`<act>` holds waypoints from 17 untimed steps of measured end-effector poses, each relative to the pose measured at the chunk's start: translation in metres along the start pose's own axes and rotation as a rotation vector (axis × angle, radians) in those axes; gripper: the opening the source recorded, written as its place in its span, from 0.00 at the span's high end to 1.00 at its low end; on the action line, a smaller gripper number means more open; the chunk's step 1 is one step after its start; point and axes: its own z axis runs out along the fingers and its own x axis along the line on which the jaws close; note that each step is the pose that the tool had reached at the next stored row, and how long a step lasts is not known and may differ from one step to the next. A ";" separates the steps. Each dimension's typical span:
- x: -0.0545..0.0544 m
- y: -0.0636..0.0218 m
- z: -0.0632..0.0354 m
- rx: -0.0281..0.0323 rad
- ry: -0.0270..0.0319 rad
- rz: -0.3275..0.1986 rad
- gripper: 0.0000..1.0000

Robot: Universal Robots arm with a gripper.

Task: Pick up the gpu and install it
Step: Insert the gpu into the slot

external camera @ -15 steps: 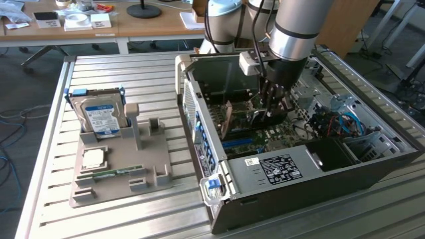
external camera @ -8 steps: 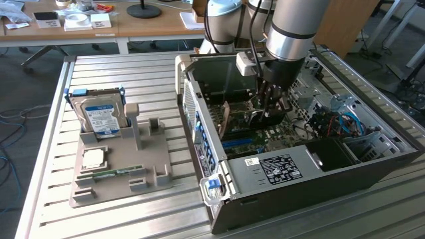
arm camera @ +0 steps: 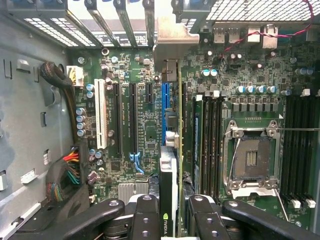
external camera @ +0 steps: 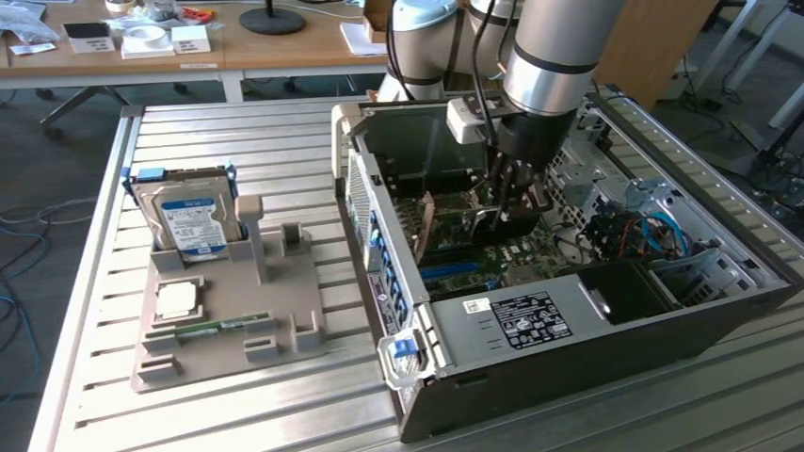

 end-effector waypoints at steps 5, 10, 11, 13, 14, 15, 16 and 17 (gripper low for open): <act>0.000 0.0001 0.0013 0.0000 0.0000 0.000 0.73; 0.000 0.0001 0.0015 -0.0001 0.0000 0.000 0.73; 0.000 0.0001 0.0016 0.0000 0.0000 0.000 0.73; 0.000 0.0001 0.0018 0.0000 -0.0001 -0.001 0.73; 0.000 0.0001 0.0019 0.0000 -0.0001 -0.002 0.73; 0.000 0.0005 0.0019 0.0002 -0.0001 -0.003 0.73; 0.000 0.0009 0.0020 0.0011 -0.0005 -0.004 0.73; 0.000 0.0014 0.0021 0.0025 -0.0010 -0.005 0.73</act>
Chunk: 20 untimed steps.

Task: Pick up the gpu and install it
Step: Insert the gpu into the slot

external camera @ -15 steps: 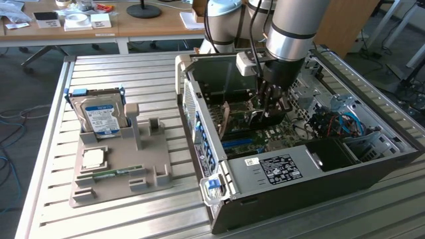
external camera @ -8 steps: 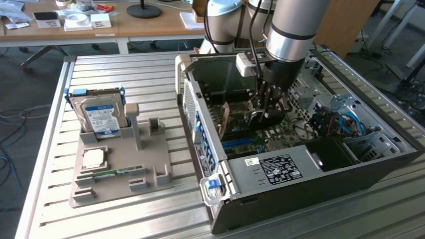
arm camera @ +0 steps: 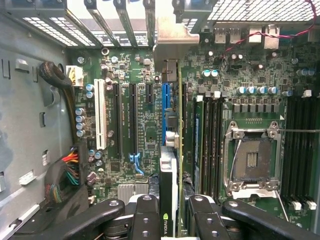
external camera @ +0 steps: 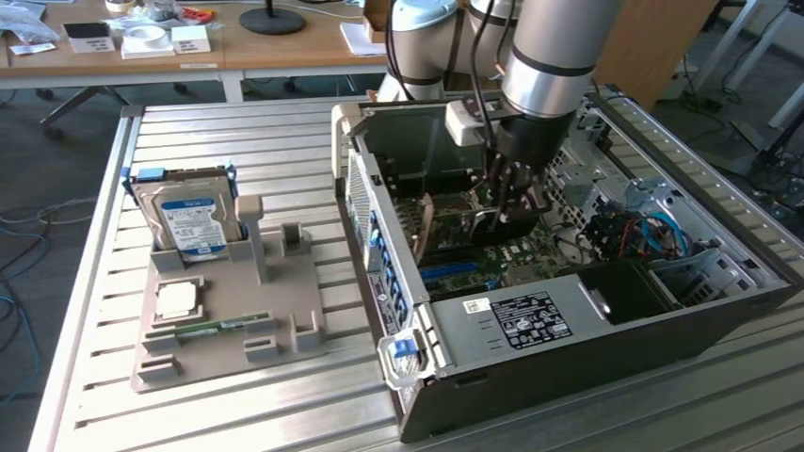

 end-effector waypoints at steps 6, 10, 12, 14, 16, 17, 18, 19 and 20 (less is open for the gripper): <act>0.000 0.0015 0.0004 0.0047 -0.0011 -0.014 0.73; 0.000 0.0017 0.0014 0.0049 -0.0013 -0.017 0.73; 0.000 0.0017 0.0014 0.0049 -0.0013 -0.017 0.73; 0.000 0.0017 0.0013 0.0049 -0.0013 -0.017 0.73; 0.001 0.0018 0.0015 0.0049 -0.0012 -0.017 0.73; 0.001 0.0018 0.0020 0.0050 -0.0015 -0.017 0.73; 0.001 0.0022 0.0026 0.0055 -0.0016 -0.017 0.73; 0.001 0.0025 0.0032 0.0060 -0.0014 -0.017 0.73; 0.001 0.0026 0.0039 0.0065 -0.0016 -0.017 0.73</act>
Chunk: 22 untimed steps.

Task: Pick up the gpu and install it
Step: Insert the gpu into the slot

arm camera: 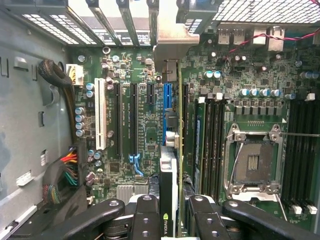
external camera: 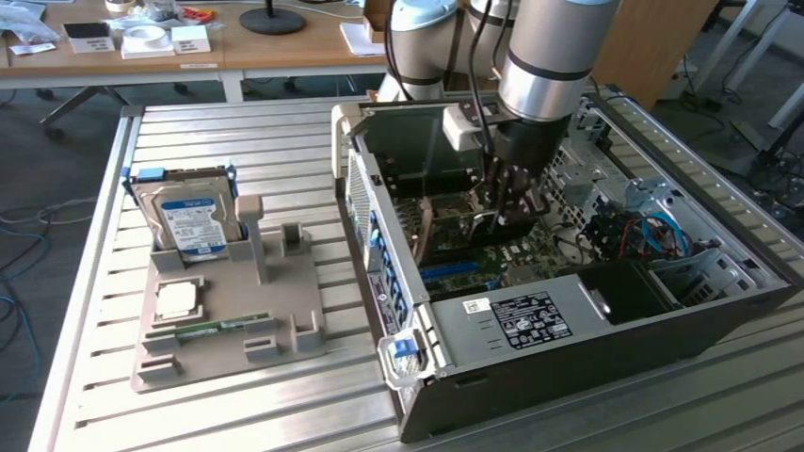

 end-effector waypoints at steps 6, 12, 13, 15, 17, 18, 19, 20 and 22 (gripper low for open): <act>0.000 0.0035 0.0051 0.0004 0.0000 0.000 0.73; 0.000 0.0063 0.0105 0.0003 0.0000 0.000 0.73; 0.000 0.0069 0.0123 0.0004 0.0000 0.000 0.73; 0.000 0.0081 0.0153 0.0004 0.0000 0.000 0.73; 0.000 0.0082 0.0156 0.0003 0.0003 0.000 0.73; 0.000 0.0082 0.0156 0.0002 0.0003 0.000 0.73; 0.000 0.0090 0.0158 0.0004 0.0001 0.000 0.73; 0.000 0.0103 0.0160 0.0005 -0.0002 0.000 0.73; 0.000 0.0130 0.0162 0.0004 -0.0001 0.000 0.73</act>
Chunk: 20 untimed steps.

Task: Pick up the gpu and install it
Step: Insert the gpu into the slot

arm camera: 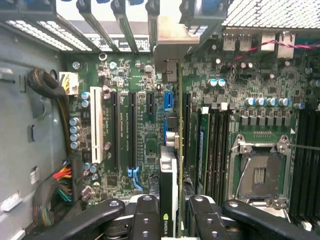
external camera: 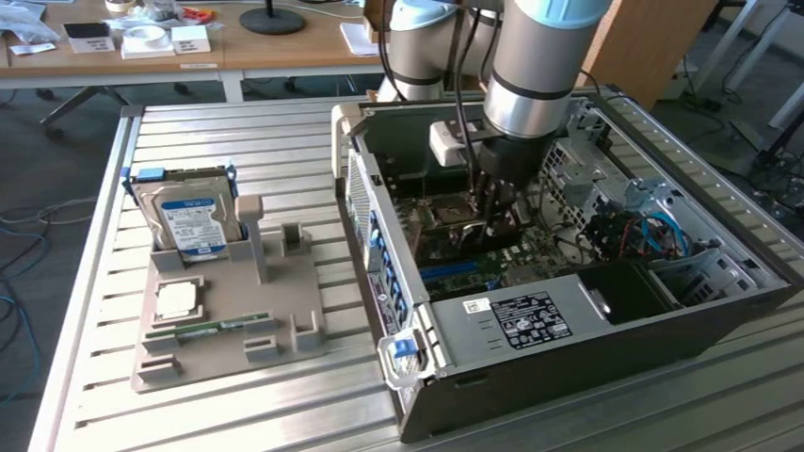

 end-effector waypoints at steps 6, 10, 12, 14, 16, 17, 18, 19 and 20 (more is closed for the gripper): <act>0.000 0.0051 0.0052 -0.0001 0.0001 0.000 0.73; 0.000 0.0065 0.0064 -0.0002 0.0004 0.000 0.73; 0.000 0.0082 0.0065 -0.0001 0.0002 0.000 0.73; 0.000 0.0101 0.0066 0.0000 -0.0001 0.000 0.73; 0.001 0.0116 0.0070 0.0000 0.0000 0.000 0.73; 0.001 0.0121 0.0073 0.0000 0.0000 0.000 0.73; 0.001 0.0123 0.0075 0.0000 0.0001 0.000 0.73; 0.001 0.0125 0.0075 -0.0001 0.0002 0.000 0.73; 0.001 0.0126 0.0077 0.0000 0.0002 0.000 0.73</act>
